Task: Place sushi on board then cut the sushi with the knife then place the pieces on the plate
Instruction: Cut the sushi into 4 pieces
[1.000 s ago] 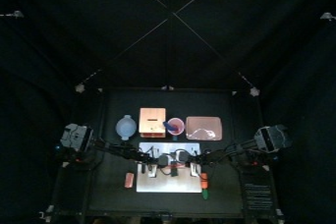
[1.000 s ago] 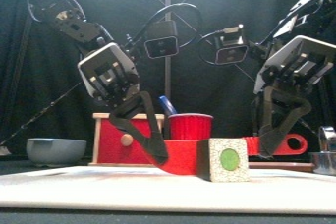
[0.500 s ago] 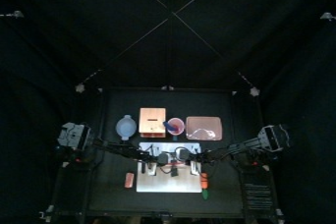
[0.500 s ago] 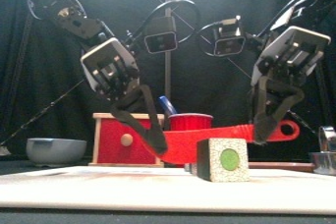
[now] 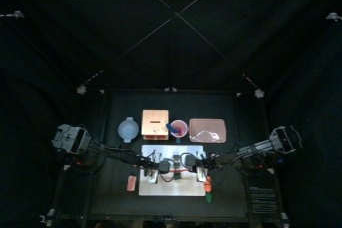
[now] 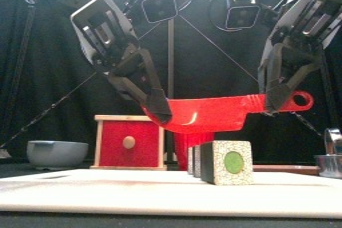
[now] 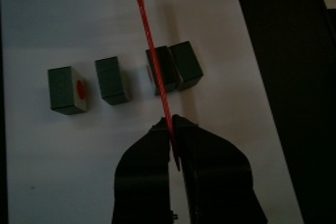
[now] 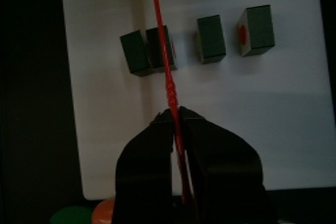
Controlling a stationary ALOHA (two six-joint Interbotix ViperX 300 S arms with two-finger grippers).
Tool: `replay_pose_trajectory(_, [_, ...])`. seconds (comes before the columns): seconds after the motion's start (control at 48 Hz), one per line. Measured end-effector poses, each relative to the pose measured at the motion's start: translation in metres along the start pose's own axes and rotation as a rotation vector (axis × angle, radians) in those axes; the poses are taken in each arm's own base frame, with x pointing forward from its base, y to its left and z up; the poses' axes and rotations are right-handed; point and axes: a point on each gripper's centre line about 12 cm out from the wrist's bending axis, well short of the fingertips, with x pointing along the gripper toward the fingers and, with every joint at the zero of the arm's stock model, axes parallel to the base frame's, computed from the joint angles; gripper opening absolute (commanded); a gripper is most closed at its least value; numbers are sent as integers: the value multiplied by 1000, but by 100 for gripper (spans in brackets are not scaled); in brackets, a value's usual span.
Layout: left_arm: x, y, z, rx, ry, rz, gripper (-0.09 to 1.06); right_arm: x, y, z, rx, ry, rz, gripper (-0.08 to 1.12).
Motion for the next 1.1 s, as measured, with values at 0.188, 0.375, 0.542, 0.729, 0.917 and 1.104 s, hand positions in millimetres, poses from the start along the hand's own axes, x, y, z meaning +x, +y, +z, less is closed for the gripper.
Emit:
replay_pose_trajectory(0.188, [6,-4,0,3,7,-7,36,0,4,-2,-1,5,9,33])
replay_pose_trajectory(0.375, [8,-8,1,-4,7,-15,36,-1,6,-3,1,9,16,33])
replay_pose_trajectory(0.542, [9,-9,0,-12,10,-17,36,0,6,-6,5,13,17,33])
replay_pose_trajectory(0.729, [13,-9,-2,-14,18,-16,36,2,6,-7,10,17,18,33])
replay_pose_trajectory(0.917, [13,-10,-3,-18,21,-19,36,3,6,-7,16,18,20,33])
replay_pose_trajectory(1.104, [14,-11,-3,-29,23,-21,36,4,7,-7,17,15,24,33])
